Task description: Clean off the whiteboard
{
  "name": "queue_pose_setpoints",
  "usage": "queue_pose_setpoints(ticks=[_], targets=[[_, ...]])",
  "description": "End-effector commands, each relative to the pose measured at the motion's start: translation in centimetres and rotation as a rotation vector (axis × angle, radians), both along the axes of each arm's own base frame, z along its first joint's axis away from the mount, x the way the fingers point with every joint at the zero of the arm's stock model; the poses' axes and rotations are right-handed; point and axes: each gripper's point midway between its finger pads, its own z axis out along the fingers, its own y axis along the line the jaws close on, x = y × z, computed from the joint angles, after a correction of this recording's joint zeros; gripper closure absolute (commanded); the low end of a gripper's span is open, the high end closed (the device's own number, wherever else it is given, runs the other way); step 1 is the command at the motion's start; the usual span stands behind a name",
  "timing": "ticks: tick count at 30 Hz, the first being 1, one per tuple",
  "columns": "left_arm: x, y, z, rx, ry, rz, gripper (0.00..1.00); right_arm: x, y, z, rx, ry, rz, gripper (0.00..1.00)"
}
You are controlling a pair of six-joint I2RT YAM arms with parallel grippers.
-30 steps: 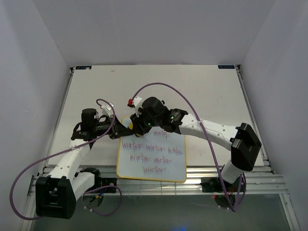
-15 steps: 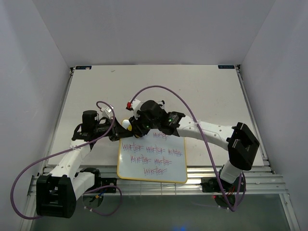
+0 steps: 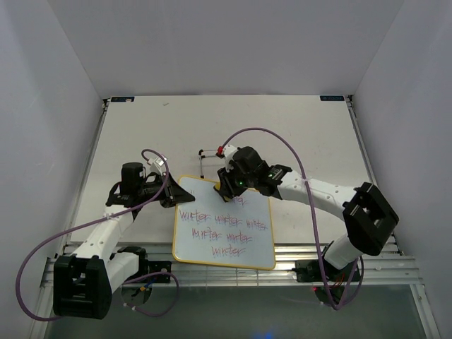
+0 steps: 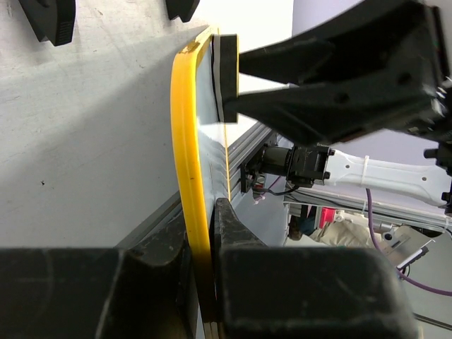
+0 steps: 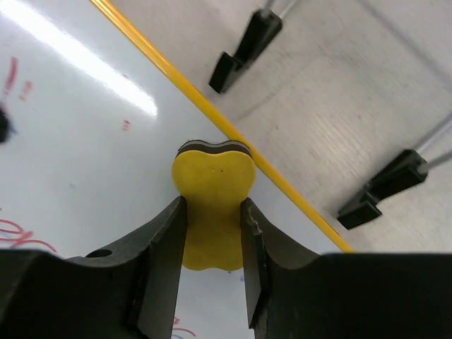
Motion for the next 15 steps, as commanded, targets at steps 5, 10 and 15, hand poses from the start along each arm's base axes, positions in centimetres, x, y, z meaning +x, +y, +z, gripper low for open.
queue_pose_setpoints(ticks=[5, 10, 15], targets=[[0.9, -0.7, 2.9, -0.037, -0.231, -0.083, 0.81, -4.3, -3.7, -5.4, -0.135, 0.177, 0.027, 0.73], [0.6, -0.8, 3.0, -0.054, -0.240, -0.105, 0.81, -5.4, 1.6, -1.3, -0.022, 0.143, 0.144, 0.73], [0.3, -1.0, 3.1, -0.072, -0.240, -0.132, 0.75, -5.0, 5.2, 0.2, -0.017, 0.115, 0.212, 0.73]])
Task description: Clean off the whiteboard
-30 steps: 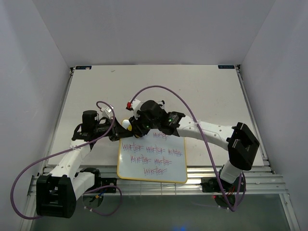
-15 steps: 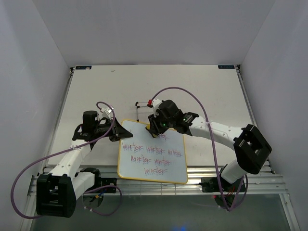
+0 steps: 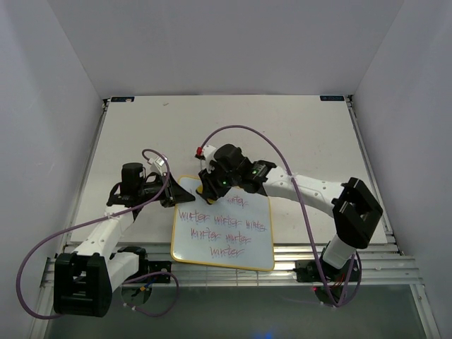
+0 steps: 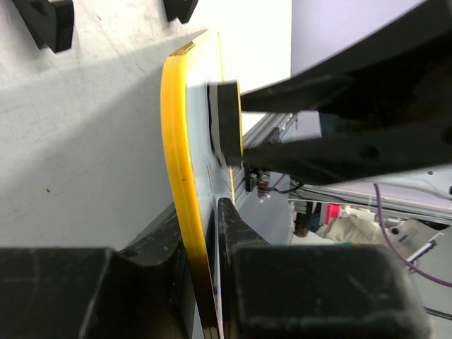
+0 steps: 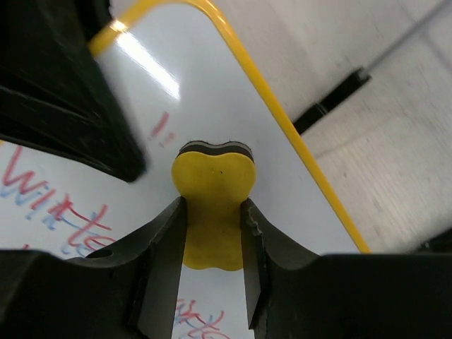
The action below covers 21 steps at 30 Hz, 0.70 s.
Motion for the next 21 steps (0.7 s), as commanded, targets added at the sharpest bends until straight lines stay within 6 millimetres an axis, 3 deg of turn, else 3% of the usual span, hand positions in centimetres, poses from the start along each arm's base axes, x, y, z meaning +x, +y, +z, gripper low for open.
queue_pose_setpoints(ticks=[1, 5, 10, 21], targets=[[0.3, -0.9, 3.5, -0.068, -0.216, -0.112, 0.74, -3.1, 2.7, -0.9, -0.025, 0.068, 0.148, 0.73], [0.2, -1.0, 3.7, -0.075, -0.218, -0.117, 0.68, -2.6, 5.2, 0.5, -0.004, 0.034, 0.197, 0.73], [0.0, -1.1, 3.9, -0.095, -0.216, -0.130, 0.65, -2.3, 5.6, -0.2, -0.022, 0.031, 0.202, 0.73], [-0.2, -1.3, 4.7, -0.117, -0.226, -0.144, 0.64, -2.9, 2.3, -1.9, -0.085, 0.029, 0.212, 0.73]])
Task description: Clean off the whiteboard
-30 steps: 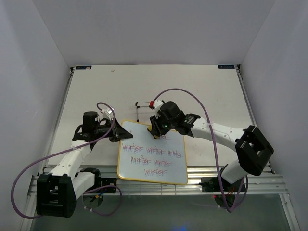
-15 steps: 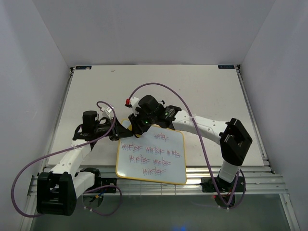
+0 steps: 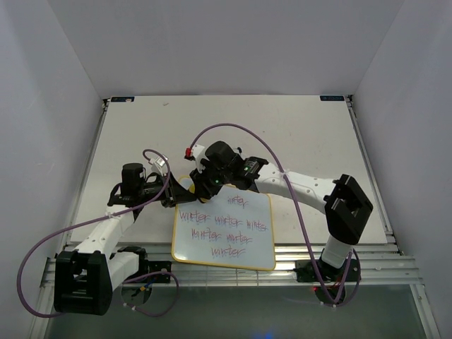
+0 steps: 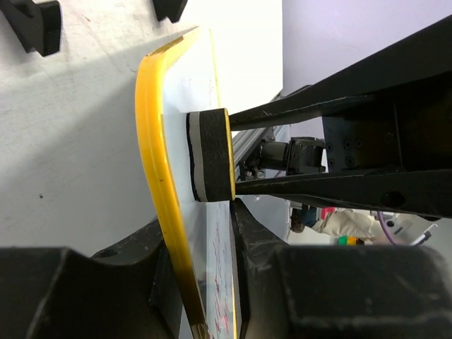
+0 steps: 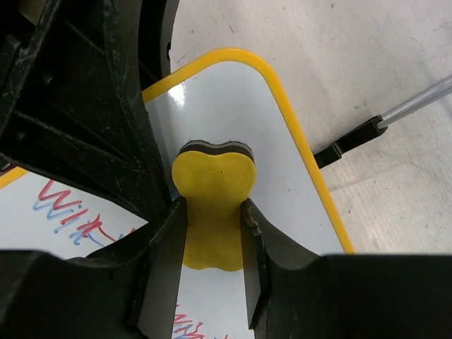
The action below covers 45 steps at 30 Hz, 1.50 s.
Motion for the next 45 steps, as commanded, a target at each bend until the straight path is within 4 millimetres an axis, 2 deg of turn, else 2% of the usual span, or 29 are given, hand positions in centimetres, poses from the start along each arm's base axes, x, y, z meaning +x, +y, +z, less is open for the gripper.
queue_pose_setpoints(ticks=[1, 5, 8, 11, 12, 16, 22, 30, 38, 45], targets=[[-0.5, -1.2, 4.6, -0.095, -0.207, -0.133, 0.63, -2.7, -2.3, -3.6, -0.100, 0.078, 0.073, 0.73], [-0.5, -1.2, 4.7, -0.096, -0.208, -0.133, 0.49, -3.4, -4.0, -4.1, -0.112, 0.096, 0.106, 0.73], [-0.2, -1.2, 5.1, -0.094, -0.242, -0.125, 0.46, -3.7, -4.7, -4.0, -0.113, 0.098, 0.106, 0.73], [-0.1, -1.2, 5.3, -0.095, -0.244, -0.115, 0.48, -3.5, -4.7, -3.9, -0.111, 0.090, 0.100, 0.73], [-0.1, -1.2, 5.3, -0.096, -0.239, -0.111, 0.51, -3.5, -4.7, -3.8, -0.108, 0.090, 0.100, 0.73], [0.2, -1.1, 5.4, -0.092, -0.218, -0.071, 0.50, -4.1, -4.2, -2.7, -0.057, 0.089, 0.132, 0.74], [0.0, -1.0, 5.8, -0.101, -0.239, -0.056, 0.39, -3.5, -3.2, -0.7, 0.041, 0.039, 0.115, 0.73], [-0.1, -1.1, 5.8, -0.116, -0.235, -0.048, 0.36, -4.1, -1.4, 1.5, 0.122, 0.034, 0.162, 0.74], [-0.3, -1.2, 5.8, -0.130, -0.235, -0.057, 0.35, -2.7, 0.8, 2.9, 0.189, 0.038, 0.112, 0.74], [-0.6, -1.2, 6.1, -0.136, -0.243, -0.060, 0.34, 1.1, 0.7, 2.7, 0.152, -0.032, -0.096, 0.73]])
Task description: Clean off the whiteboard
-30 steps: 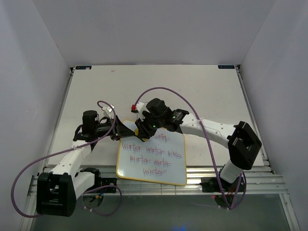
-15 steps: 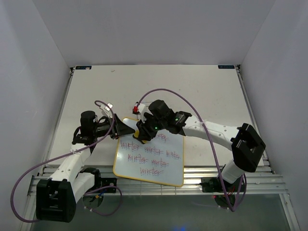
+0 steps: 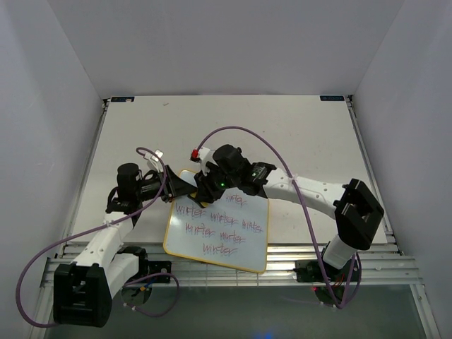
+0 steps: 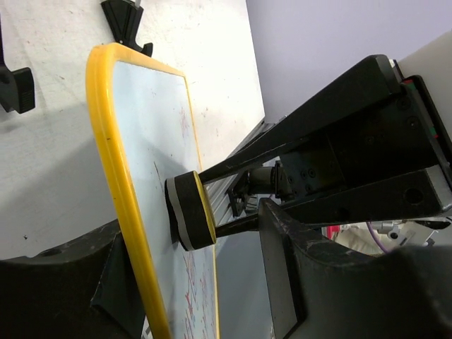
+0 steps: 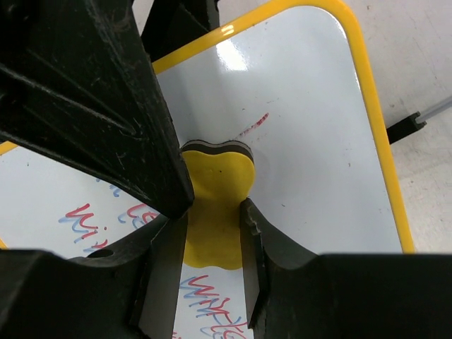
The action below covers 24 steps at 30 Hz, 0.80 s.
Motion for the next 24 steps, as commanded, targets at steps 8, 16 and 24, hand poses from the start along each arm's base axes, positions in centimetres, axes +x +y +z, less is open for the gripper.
queue_pose_setpoints(ticks=[8, 16, 24], targets=[[-1.7, -0.8, 2.8, -0.058, -0.116, -0.104, 0.34, 4.8, 0.3, -0.1, -0.010, -0.101, -0.243, 0.74], [-1.8, -0.8, 2.8, -0.062, -0.110, -0.101, 0.34, 6.4, -0.8, -0.4, -0.010, -0.127, -0.344, 0.74], [-1.7, -0.7, 2.8, -0.060, -0.113, -0.090, 0.35, 5.3, 0.1, -0.5, 0.044, -0.071, -0.189, 0.74]])
